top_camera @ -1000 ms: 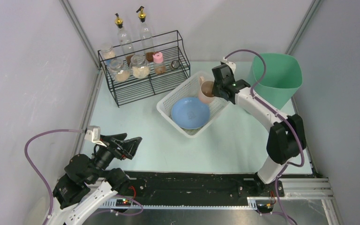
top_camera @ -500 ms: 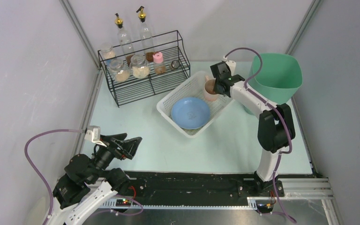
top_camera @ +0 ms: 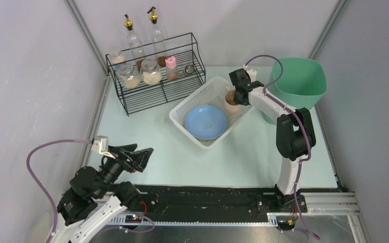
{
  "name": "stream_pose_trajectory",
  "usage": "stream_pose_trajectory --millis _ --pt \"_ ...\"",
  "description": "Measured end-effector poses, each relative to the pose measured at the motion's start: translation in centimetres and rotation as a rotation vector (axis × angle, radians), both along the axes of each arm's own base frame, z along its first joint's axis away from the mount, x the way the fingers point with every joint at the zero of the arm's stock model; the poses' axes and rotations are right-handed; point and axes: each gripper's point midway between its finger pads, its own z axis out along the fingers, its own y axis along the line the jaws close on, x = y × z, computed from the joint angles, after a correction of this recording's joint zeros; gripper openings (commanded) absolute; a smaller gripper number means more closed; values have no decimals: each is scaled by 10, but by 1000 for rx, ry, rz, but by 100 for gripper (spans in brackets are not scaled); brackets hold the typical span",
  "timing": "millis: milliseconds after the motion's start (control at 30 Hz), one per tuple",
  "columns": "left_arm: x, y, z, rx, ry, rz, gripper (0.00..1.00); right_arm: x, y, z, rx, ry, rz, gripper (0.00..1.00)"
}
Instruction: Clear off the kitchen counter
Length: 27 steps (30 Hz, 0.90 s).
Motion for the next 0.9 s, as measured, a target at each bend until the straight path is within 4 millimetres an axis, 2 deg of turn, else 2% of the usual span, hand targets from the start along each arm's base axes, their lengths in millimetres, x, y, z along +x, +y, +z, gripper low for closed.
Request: stream_pose_trajectory --millis 200,400,500,633,767,900 --pt "0 0 0 0 0 0 98 -2 -2 -4 -6 17 4 0" --pt "0 0 0 0 0 1 98 -7 -1 -26 -29 97 29 1" --pt "0 0 0 0 0 2 98 -9 -1 -31 -34 118 37 15" --pt "0 0 0 0 0 3 98 -8 0 -30 -28 123 44 28" --pt "0 0 0 0 0 3 98 -6 -1 -27 -26 120 46 38" --pt "0 0 0 0 0 3 98 -4 0 -23 -26 111 52 42"
